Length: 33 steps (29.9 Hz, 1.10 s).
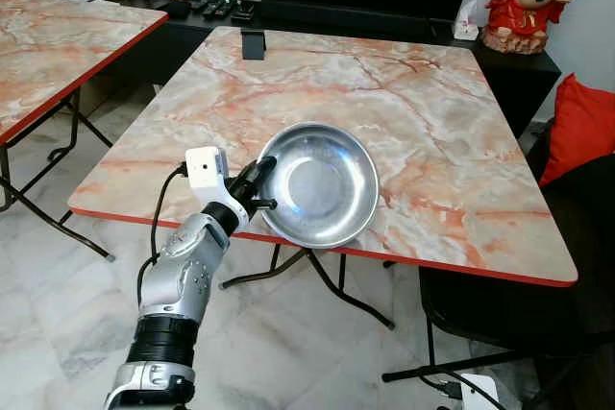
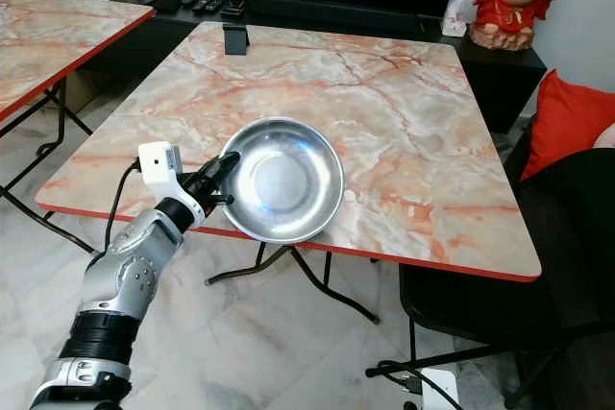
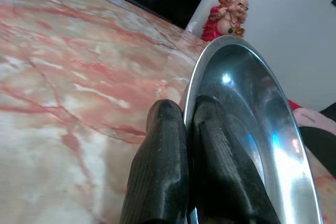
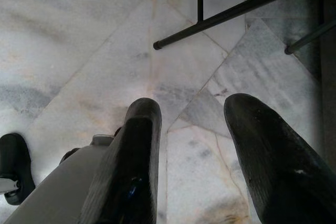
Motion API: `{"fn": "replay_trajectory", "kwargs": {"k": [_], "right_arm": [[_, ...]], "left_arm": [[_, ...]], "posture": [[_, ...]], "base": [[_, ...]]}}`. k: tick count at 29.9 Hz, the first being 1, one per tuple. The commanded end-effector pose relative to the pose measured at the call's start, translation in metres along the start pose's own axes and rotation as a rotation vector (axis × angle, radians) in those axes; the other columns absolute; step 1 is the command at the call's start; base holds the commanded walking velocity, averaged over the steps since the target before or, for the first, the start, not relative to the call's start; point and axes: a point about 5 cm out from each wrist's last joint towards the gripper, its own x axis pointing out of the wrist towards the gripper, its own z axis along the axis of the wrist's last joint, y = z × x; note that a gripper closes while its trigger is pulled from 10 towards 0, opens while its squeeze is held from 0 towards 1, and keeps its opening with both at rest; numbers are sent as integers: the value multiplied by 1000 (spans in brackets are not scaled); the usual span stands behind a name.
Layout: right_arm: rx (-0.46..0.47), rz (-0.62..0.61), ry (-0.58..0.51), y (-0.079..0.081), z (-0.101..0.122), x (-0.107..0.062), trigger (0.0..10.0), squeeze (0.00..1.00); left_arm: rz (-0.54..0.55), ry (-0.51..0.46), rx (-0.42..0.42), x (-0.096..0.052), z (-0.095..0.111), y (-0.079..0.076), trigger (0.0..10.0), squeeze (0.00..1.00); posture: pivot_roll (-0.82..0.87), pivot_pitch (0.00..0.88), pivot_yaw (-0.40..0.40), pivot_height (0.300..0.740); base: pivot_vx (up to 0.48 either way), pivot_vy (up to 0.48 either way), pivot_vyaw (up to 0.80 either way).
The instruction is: Setting the table
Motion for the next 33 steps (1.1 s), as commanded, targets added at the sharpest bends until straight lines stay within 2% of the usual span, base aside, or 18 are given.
{"fn": "replay_trajectory", "kwargs": {"k": [1,8,19,29,33], "right_arm": [[17,-5,-4,-1,0,0,10000,0],[15,4,-4,0,0,0,10000,0],[15,-6,-11,-1,0,0,10000,0],[6,-8,-15,-1,1,0,10000,0],[3,-4,-17,-1,1,0,10000,0]], "left_arm": [[-20,-13,-20,4,4,-6,10000,0],[-35,-6,-18,6,2,-12,10000,0],[-21,-3,19,7,6,-7,10000,0],[-29,10,21,8,1,-13,10000,0],[-29,6,16,9,3,-13,10000,0]], "posture": [[125,0,-70,707],[128,0,-70,707],[130,0,-70,707],[129,0,-69,707],[129,0,-69,707]], "base": [[0,0,0],[0,0,-481],[0,0,0],[0,0,0],[240,0,0]]}}
